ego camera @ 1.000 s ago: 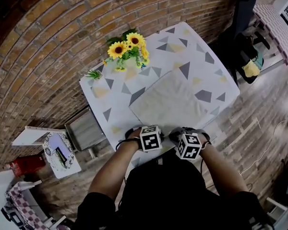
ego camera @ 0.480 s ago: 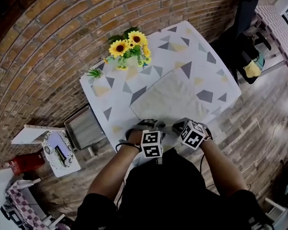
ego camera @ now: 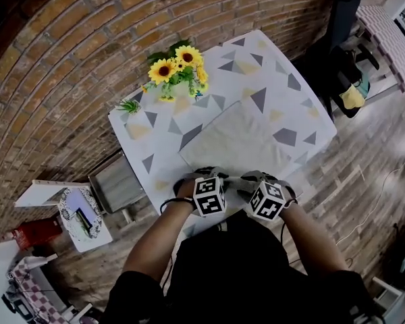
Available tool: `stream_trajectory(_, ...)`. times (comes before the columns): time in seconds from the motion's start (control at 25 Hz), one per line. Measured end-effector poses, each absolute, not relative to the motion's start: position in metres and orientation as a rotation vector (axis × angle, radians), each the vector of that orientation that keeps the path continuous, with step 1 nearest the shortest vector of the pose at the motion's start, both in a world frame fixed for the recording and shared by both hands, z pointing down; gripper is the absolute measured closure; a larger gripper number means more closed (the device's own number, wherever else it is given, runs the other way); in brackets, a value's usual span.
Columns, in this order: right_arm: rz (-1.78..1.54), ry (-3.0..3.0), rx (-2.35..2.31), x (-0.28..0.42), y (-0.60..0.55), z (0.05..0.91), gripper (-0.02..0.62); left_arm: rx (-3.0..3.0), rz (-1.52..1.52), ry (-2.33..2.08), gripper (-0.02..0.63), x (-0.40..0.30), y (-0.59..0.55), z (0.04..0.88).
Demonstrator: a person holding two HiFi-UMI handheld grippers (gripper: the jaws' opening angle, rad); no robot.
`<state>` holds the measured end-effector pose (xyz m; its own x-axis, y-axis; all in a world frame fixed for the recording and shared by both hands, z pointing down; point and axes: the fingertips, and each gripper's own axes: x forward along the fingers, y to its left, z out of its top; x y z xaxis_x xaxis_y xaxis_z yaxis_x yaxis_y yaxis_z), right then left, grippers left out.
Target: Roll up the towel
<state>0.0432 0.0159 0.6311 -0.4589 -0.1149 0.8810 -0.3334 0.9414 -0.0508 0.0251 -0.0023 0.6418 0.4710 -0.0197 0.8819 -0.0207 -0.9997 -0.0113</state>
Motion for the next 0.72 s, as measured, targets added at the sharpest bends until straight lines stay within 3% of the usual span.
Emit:
stream_trajectory(0.16, 0.208, -1.999, 0.355, 0.052, 0.005, 0.639, 0.423, 2.677, 1.598, -0.089, 0.52, 0.022, -0.013, 0.638)
stream_trajectory(0.32, 0.235, -2.01, 0.411, 0.061, -0.016, 0.635, 0.472, 2.688, 1.628, -0.181, 0.451, 0.017, -0.028, 0.634)
stream_trajectory(0.72, 0.264, -2.052, 0.509, 0.065, -0.06, 0.624, 0.511, 2.696, 1.783, -0.06, 0.43, 0.027, -0.026, 0.64)
